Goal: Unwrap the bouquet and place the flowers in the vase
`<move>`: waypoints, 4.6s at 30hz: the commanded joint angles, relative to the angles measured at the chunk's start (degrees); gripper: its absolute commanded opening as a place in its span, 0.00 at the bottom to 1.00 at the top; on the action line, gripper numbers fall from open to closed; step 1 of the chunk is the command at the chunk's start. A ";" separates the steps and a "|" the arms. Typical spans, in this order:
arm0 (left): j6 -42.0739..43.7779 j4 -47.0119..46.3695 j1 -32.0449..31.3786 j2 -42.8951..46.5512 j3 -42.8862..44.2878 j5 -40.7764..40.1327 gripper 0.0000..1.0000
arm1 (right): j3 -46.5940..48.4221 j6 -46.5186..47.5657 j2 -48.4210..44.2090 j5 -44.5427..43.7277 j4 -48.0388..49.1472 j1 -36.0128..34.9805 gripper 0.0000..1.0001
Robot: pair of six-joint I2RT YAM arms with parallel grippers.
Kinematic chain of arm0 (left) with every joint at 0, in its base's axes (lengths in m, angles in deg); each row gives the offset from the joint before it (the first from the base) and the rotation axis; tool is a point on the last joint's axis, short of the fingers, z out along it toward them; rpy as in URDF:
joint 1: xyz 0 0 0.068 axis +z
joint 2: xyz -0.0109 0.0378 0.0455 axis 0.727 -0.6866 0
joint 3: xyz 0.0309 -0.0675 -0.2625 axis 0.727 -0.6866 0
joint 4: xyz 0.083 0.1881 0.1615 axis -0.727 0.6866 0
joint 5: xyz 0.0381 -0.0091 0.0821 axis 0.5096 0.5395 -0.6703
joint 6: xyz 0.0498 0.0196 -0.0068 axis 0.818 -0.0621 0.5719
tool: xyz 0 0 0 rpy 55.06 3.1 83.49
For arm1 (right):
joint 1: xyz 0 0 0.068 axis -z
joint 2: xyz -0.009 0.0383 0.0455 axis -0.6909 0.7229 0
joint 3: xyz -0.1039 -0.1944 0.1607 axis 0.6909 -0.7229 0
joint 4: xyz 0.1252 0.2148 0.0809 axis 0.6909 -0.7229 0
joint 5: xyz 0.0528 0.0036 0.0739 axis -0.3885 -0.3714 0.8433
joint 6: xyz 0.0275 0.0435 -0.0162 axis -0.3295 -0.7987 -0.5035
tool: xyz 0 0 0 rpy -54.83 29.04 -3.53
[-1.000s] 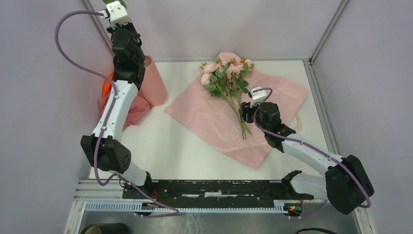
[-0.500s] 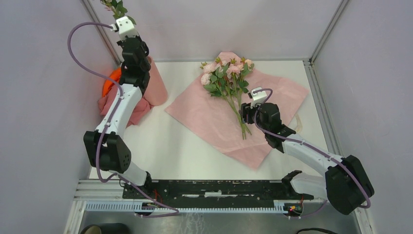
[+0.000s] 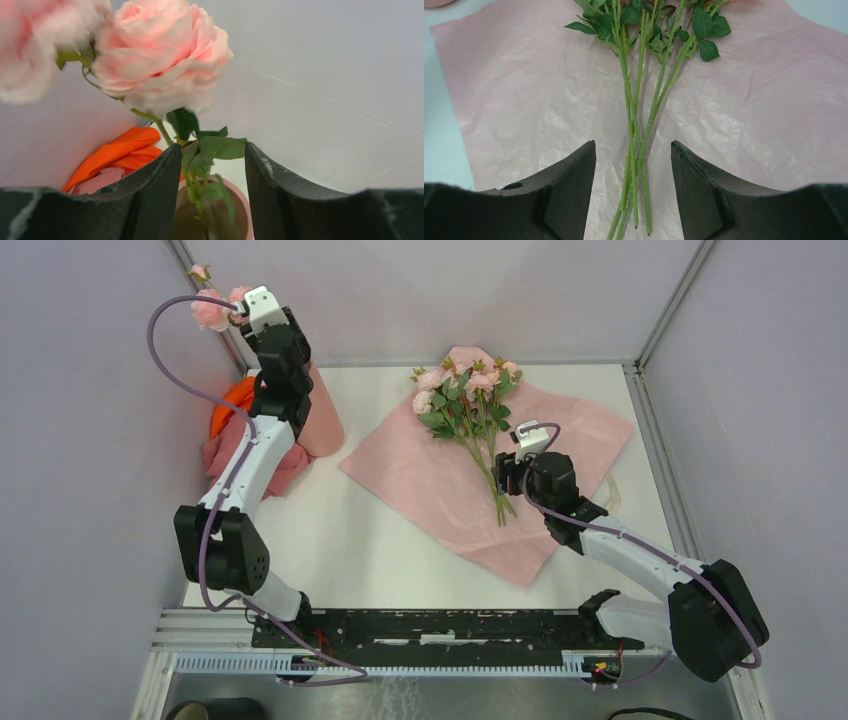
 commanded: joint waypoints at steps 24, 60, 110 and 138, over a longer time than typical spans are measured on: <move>-18.26 23.64 -0.67 11.25 1.13 7.58 0.67 | -0.88 -2.22 -0.89 4.68 4.18 0.36 0.62; -35.88 3.14 -25.04 -1.08 -21.35 18.36 0.98 | 40.86 5.17 44.93 -0.34 -12.06 3.15 0.40; -35.71 -2.70 -25.11 -4.80 -20.81 26.48 0.98 | 33.12 4.47 28.87 5.34 -7.92 6.60 0.00; -55.18 -37.18 -25.35 -16.83 -14.50 51.77 0.84 | 28.70 4.85 15.23 11.30 -7.86 2.07 0.00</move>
